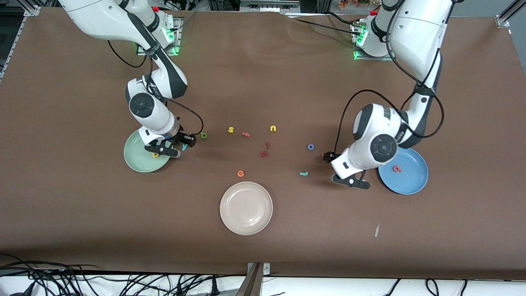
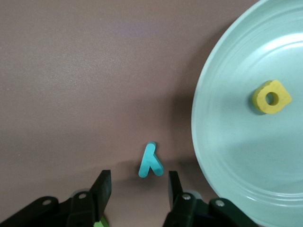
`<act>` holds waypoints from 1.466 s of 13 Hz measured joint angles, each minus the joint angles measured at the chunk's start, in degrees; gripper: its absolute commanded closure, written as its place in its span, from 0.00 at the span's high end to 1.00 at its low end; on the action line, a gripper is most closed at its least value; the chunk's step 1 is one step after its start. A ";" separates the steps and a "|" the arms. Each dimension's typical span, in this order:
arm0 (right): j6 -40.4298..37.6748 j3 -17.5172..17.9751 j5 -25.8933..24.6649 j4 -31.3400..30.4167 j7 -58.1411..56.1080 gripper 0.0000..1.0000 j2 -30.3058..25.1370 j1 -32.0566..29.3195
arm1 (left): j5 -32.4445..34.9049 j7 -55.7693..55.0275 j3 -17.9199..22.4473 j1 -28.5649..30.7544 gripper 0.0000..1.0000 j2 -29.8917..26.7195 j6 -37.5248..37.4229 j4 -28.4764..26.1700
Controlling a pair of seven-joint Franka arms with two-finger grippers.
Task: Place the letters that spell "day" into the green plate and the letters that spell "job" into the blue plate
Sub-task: 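Reach the right gripper to cyan 'y' while the left gripper reaches blue 'o', then carry the cyan 'y' over the green plate while the left gripper carries blue 'o'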
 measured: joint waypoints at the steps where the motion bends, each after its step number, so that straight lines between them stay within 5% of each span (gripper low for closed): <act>1: 0.91 0.00 -0.01 -0.47 0.00 0.55 0.00 0.01 | 0.00 -2.29 -0.01 -1.61 1.00 -0.34 3.15 -1.73; 4: 3.09 0.00 -0.06 -2.24 0.00 0.55 0.03 0.01 | 0.00 -9.28 -0.02 -6.46 1.00 -2.01 16.25 -11.15; 7: 3.37 0.00 -0.10 -2.53 0.00 0.55 0.02 0.02 | 0.00 -14.55 0.02 -9.71 0.93 -2.79 19.00 -15.50; 19: 5.32 -0.29 -3.13 -3.18 -0.19 0.50 1.11 0.01 | 4.62 -22.99 0.26 -12.10 0.61 -3.22 19.13 -17.31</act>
